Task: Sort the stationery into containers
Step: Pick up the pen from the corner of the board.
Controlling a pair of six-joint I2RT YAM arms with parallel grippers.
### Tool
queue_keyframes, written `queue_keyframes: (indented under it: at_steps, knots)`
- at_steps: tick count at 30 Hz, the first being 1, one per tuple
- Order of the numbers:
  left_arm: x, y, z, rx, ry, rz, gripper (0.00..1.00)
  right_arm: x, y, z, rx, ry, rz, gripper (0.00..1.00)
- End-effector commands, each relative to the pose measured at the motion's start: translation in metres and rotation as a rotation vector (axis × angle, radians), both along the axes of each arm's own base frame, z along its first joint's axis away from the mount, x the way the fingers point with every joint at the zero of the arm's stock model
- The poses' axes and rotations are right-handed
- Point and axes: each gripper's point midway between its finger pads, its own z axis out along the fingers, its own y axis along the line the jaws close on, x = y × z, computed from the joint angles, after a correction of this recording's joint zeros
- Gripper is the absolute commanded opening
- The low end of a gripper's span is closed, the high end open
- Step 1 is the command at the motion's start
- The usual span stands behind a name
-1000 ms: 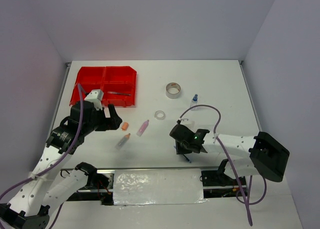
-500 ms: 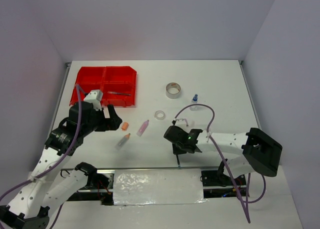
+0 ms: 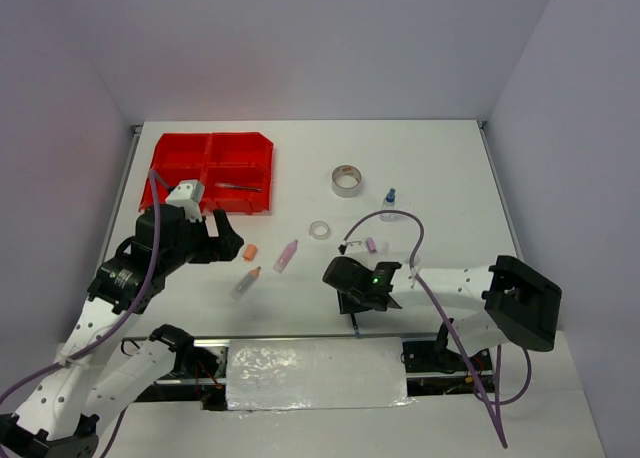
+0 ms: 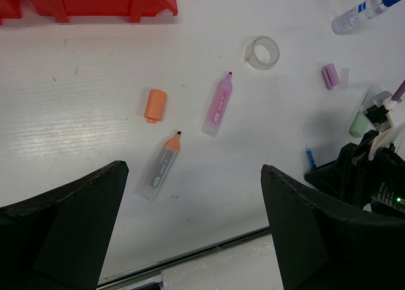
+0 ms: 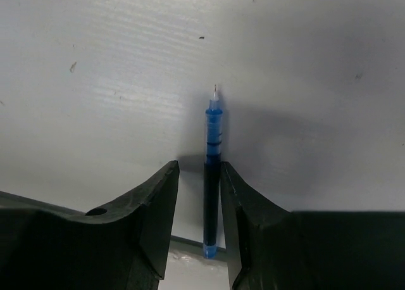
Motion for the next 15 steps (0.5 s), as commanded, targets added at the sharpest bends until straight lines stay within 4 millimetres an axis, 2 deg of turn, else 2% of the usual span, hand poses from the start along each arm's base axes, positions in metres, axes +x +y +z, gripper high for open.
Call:
queue_keyframes:
  at_steps: [1, 9, 15]
  knots:
    - [0.004, -0.002, 0.006, 0.0, -0.038, -0.016, 0.99, -0.049, -0.053, -0.033, -0.228, 0.171, 0.014, 0.4]
    - [0.003, -0.003, 0.007, -0.003, -0.042, -0.022, 0.99, -0.059, -0.061, -0.031, -0.264, 0.181, 0.01, 0.39]
    - [0.003, -0.003, 0.008, -0.006, -0.046, -0.021, 0.99, -0.066, -0.055, -0.04, -0.214, 0.205, 0.054, 0.22]
